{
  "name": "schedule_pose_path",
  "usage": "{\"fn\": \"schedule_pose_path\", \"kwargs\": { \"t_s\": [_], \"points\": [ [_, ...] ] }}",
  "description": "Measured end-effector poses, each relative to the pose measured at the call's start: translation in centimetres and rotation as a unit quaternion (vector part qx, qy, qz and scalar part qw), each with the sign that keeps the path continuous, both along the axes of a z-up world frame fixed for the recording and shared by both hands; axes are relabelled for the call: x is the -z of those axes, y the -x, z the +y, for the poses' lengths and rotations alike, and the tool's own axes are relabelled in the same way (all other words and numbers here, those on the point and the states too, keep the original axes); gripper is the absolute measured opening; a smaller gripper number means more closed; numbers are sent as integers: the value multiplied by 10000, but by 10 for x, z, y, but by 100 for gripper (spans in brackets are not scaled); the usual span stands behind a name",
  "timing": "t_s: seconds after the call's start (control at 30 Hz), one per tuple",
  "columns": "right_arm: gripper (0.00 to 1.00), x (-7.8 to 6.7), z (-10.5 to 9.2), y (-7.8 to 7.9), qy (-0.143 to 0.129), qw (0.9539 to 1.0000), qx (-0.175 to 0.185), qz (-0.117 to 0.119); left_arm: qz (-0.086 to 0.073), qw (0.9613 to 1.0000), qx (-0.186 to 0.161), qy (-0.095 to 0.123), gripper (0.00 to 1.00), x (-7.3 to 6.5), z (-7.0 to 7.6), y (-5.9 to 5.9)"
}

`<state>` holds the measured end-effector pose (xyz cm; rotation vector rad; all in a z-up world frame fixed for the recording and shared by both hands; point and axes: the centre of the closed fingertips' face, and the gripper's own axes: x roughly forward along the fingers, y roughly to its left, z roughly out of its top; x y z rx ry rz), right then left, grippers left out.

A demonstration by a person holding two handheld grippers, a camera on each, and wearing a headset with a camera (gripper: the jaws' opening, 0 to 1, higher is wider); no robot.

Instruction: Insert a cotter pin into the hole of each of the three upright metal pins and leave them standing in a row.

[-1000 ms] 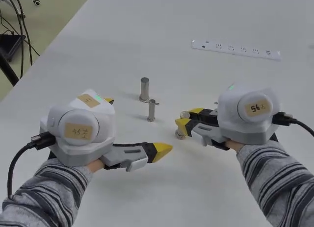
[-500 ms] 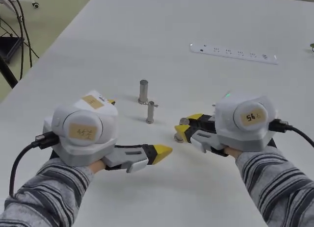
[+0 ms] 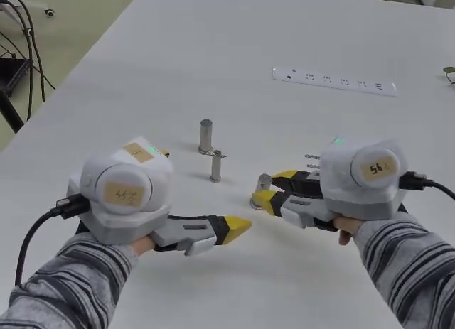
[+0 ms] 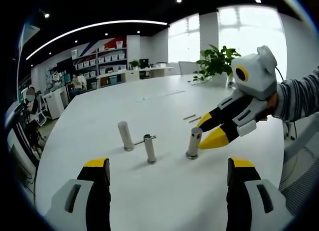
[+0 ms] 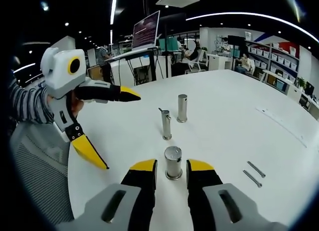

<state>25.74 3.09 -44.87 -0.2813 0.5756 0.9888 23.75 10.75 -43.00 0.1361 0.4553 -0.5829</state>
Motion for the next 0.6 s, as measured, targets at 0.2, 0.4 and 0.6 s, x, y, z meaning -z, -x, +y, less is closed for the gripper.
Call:
{"fn": "schedule_pose_path", "kwargs": {
  "t_s": [0.2,0.4,0.6],
  "points": [
    [24,6,-25,2,507,9984,-205,176,19,10000,-47,48,97,0,0,0],
    [24,0,-50,-12,745,9967,-194,239,37,9999,-93,125,97,-1,0,0],
    [23,-4,-69,-27,1128,9927,-339,263,40,9999,-103,104,97,0,0,0]
  ]
}}
